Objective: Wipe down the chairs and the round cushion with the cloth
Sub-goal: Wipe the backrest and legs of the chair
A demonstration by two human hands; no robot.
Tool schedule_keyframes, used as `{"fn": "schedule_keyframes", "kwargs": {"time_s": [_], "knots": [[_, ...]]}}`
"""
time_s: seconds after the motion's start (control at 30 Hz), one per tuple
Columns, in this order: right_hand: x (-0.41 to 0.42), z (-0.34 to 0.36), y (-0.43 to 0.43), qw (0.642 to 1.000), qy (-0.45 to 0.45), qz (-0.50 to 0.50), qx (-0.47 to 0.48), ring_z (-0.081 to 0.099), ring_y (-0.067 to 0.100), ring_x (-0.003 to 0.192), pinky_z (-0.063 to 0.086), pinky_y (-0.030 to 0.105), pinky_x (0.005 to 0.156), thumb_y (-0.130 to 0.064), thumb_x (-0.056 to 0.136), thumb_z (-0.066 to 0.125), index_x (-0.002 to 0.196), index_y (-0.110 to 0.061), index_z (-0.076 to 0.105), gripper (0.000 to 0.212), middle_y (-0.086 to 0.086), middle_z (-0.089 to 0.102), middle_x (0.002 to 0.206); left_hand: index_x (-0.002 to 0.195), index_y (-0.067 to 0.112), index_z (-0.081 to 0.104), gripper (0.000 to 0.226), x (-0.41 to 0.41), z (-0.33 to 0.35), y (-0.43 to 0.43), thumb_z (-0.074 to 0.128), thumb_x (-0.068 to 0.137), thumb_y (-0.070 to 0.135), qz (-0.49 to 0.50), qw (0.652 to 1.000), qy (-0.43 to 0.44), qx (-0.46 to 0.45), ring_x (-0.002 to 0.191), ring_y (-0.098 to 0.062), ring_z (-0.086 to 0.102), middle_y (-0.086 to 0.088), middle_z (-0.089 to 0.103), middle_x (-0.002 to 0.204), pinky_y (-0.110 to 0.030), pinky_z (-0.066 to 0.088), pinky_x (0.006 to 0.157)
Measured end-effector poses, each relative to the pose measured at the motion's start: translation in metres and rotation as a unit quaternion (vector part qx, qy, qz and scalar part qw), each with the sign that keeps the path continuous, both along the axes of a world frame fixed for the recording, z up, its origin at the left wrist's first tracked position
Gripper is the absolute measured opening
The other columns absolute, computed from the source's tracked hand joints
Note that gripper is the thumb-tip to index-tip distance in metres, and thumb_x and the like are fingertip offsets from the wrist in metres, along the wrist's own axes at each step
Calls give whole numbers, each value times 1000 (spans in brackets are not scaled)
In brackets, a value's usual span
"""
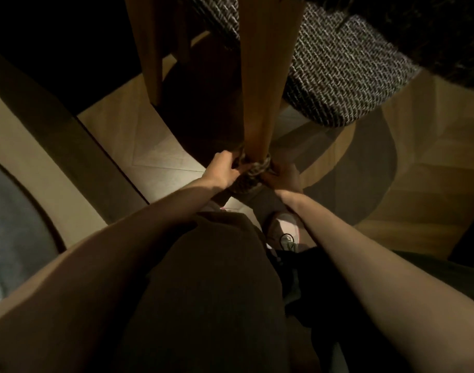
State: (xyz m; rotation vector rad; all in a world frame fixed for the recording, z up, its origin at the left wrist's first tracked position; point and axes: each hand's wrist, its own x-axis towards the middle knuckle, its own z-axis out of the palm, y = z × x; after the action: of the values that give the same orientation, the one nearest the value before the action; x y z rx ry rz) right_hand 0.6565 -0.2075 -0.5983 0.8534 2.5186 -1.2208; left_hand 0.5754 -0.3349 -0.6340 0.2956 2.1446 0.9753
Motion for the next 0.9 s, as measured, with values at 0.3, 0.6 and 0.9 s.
{"fn": "schedule_keyframes", "kwargs": {"time_s": [0.3,0.6,0.9], "knots": [[-8,-31,2,991,-99,-29,-85,54,26,118,38,20,84,-11,92,59,129,-4,55,38,16,59,126,134,9,48,50,6,-32,11,65,90,22,-3,995,-97,29,124,-27,51,-12,56,132,-31,40,102],[-5,26,-5,993,23,-99,-57,65,23,99,51,41,89,-16,83,72,103,-7,72,22,12,71,102,106,2,69,34,6,32,0,79,77,16,153,986,-13,72,105,-20,64,-11,71,105,-27,48,90],[-21,134,-33,972,82,-205,-77,65,19,99,49,32,94,-25,83,66,101,-16,74,22,5,73,99,95,-6,68,17,8,156,-15,68,78,-8,265,931,53,245,98,-16,64,-19,70,103,-22,50,81]]}}
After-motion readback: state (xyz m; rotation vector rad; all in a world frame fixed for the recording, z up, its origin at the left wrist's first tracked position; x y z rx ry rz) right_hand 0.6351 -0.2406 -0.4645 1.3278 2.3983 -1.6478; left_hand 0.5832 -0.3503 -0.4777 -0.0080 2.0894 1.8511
